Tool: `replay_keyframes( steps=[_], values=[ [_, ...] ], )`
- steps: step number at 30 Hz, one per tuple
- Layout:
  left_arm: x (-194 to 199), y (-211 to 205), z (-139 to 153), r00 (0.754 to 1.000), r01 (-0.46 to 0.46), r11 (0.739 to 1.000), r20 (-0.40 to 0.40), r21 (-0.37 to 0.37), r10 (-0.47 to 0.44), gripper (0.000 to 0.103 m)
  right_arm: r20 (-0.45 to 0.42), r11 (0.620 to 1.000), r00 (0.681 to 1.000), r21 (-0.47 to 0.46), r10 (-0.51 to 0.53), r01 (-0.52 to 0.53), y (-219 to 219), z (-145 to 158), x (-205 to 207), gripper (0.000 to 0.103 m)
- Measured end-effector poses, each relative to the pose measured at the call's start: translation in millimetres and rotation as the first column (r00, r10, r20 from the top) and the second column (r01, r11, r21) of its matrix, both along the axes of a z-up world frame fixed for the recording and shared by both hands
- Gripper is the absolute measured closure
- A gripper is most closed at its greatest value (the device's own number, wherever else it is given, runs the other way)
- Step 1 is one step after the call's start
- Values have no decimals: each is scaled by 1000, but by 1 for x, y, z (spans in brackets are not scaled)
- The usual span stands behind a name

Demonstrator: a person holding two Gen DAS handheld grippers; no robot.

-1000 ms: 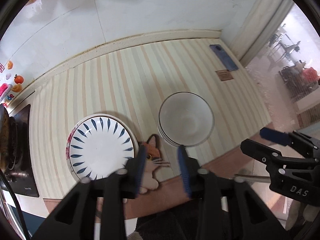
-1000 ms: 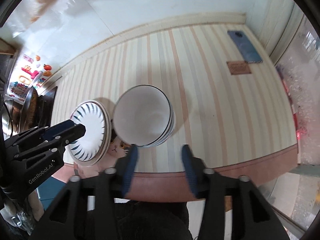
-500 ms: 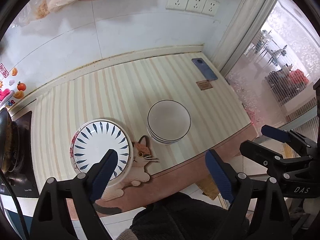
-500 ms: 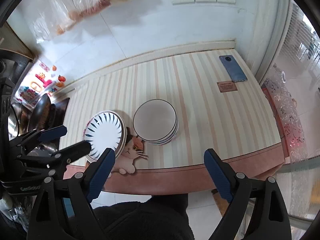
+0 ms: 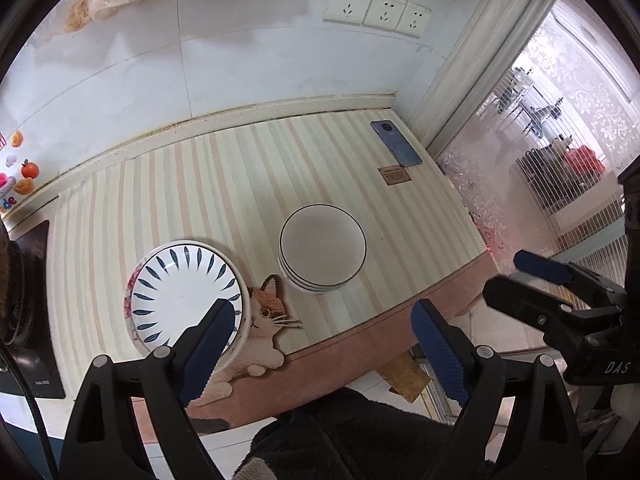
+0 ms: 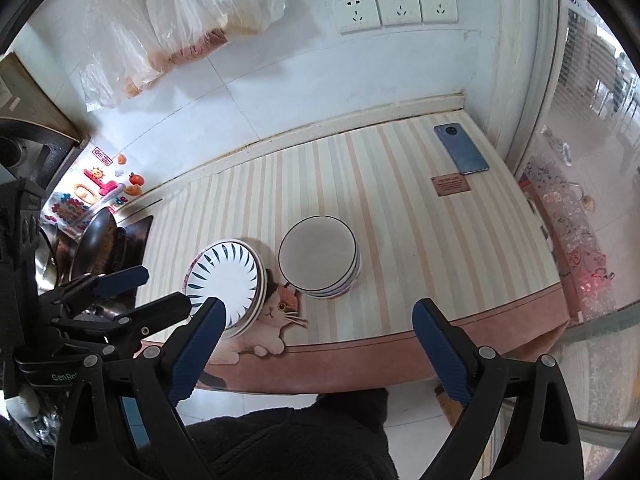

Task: Organize plates and bowls
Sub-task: 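Move both tools back and toward the bowl stack, then grasp the bowl stack rim with the left tool while the right tool grasps its other side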

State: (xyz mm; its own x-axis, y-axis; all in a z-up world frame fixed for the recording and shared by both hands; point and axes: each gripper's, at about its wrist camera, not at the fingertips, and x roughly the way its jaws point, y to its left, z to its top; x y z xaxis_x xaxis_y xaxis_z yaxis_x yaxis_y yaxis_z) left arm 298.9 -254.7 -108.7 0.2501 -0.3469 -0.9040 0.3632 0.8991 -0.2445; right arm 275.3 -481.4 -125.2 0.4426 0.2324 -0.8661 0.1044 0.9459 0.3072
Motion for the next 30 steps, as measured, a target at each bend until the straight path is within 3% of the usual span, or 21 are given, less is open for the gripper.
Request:
replay_keyframes(
  steps=[6, 15, 25, 30],
  values=[
    [32, -5, -34, 999, -26, 1000, -44, 0, 26, 13, -63, 994, 998, 106, 14, -7, -9, -41, 29, 6],
    [94, -20, -107, 977, -76, 996, -196, 50, 85, 13, -225, 962, 974, 270, 34, 29, -25, -144, 92, 6],
    [139, -41, -199, 895, -49, 997, -440, 56, 69, 17, -402, 940, 915, 323, 33, 108, -33, -247, 139, 10],
    [143, -47, -230, 844, -42, 999, -535, 12, 42, 30, -469, 925, 882, 352, 45, 140, -30, -286, 153, 18]
  ],
)
